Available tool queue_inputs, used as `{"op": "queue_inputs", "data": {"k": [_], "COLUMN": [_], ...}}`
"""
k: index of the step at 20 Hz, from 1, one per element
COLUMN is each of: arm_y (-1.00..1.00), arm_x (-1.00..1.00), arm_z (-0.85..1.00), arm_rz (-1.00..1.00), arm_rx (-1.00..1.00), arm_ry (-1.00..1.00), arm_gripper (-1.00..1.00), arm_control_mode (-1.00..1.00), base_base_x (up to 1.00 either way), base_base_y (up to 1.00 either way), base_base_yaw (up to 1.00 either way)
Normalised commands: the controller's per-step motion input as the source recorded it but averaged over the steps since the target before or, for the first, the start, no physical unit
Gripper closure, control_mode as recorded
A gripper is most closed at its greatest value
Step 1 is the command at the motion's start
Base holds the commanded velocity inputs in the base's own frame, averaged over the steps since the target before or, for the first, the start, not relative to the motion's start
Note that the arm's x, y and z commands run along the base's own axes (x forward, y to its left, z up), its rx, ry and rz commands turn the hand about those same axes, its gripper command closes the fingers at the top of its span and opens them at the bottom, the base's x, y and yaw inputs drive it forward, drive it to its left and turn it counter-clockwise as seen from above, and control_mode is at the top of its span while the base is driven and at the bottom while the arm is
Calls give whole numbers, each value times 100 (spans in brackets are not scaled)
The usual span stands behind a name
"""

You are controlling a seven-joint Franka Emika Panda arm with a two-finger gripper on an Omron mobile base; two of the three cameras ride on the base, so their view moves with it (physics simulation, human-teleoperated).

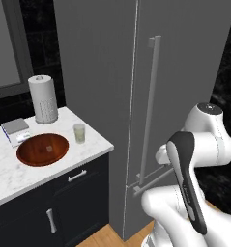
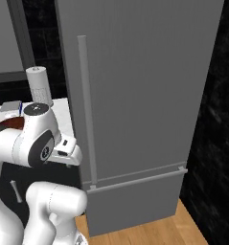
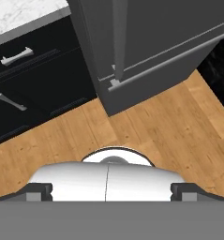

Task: Grab a lemon wedge from the fridge and one ice cube from the ice bowl, and put them in the glass of lemonade.

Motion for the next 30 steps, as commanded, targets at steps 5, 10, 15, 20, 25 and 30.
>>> {"op": "queue_inputs", "data": {"k": [5, 10, 15, 20, 25, 30], "arm_y": [0, -1, 1, 1, 3, 1], "arm_x": [1, 35, 43, 35, 26, 61], "arm_z": [0, 2, 35, 93, 99, 18], "arm_rz": [0, 0, 7, 21, 15, 8], "arm_rx": [0, 0, 3, 0, -16, -7], "arm_ry": [0, 0, -8, -31, -16, -1], "arm_gripper": [-100, -100, -100, -100, -100, -100], "arm_control_mode": [-100, -100, -100, -100, -100, -100], "base_base_x": [0, 0, 0, 0, 0, 0], "base_base_y": [0, 0, 0, 0, 0, 0], "base_base_yaw": [0, 0, 0, 0, 0, 0]}}
